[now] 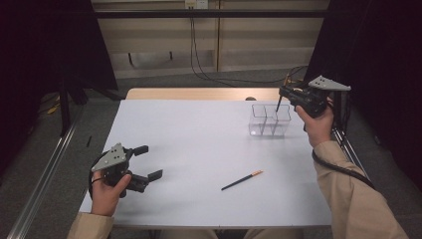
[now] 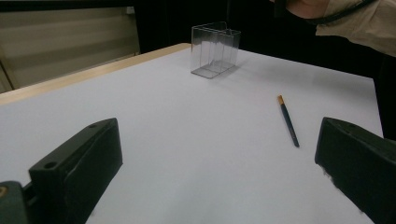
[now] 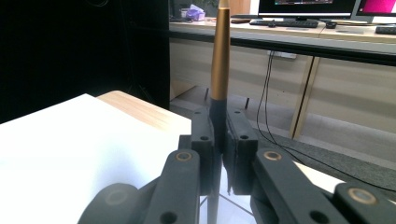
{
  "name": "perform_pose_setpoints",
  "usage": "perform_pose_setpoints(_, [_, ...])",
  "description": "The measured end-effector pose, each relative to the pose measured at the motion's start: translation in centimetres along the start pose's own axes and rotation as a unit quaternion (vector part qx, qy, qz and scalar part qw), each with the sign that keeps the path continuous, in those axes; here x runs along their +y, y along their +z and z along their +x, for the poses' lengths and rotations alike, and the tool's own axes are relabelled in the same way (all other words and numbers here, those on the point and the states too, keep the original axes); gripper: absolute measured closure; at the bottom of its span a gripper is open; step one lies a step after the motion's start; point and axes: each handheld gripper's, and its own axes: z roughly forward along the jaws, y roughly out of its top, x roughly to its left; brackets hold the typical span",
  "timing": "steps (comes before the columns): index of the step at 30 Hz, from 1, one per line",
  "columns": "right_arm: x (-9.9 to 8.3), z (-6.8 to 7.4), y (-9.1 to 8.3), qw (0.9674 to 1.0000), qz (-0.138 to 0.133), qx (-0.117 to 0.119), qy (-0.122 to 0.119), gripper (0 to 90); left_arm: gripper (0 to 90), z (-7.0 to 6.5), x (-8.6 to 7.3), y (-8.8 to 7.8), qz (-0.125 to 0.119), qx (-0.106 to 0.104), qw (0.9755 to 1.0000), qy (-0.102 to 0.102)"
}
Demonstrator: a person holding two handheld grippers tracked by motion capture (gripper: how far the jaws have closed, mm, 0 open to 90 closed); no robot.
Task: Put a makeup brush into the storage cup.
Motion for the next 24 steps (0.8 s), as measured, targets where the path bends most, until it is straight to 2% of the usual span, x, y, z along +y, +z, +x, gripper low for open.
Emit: perform_pose_setpoints(24, [-1.6,-0.2,-0.1,0.9998,0.014,-0.014,-0.007,83.4,0.0,0.0,0.0,0.0,0.003,0.003,1.0000,0.002])
